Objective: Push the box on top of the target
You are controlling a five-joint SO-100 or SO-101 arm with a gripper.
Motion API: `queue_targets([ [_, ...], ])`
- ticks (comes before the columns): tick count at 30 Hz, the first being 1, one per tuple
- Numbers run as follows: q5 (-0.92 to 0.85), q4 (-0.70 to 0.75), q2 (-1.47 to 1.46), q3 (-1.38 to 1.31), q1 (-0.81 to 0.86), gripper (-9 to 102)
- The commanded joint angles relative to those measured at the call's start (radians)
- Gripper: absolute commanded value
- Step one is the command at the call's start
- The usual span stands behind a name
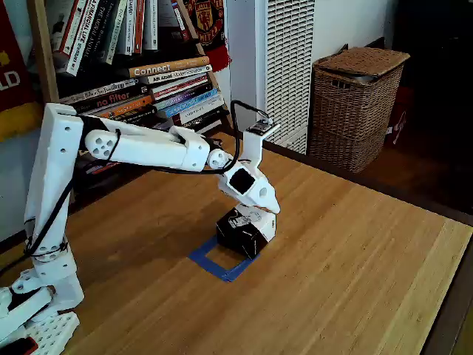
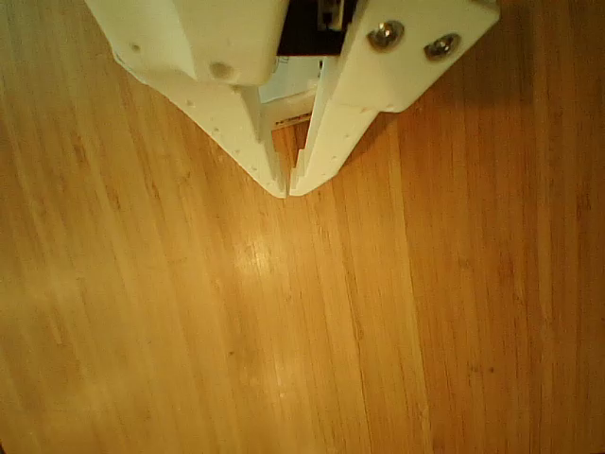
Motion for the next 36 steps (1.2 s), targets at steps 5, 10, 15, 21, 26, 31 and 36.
queue_targets([
  [5, -0.008, -0.005, 0.051, 0.011, -0.005, 0],
  [10, -0.005, 0.015, 0.092, 0.052, -0.014, 0],
  [15, -0.002, 0.034, 0.156, 0.098, -0.020, 0],
  [21, 0.002, 0.055, 0.219, 0.124, -0.021, 0],
  [26, -0.002, 0.051, 0.224, 0.135, -0.020, 0],
  [31, -0.017, 0.043, 0.201, 0.141, -0.011, 0],
  [36, -0.021, 0.017, 0.152, 0.147, -0.009, 0],
])
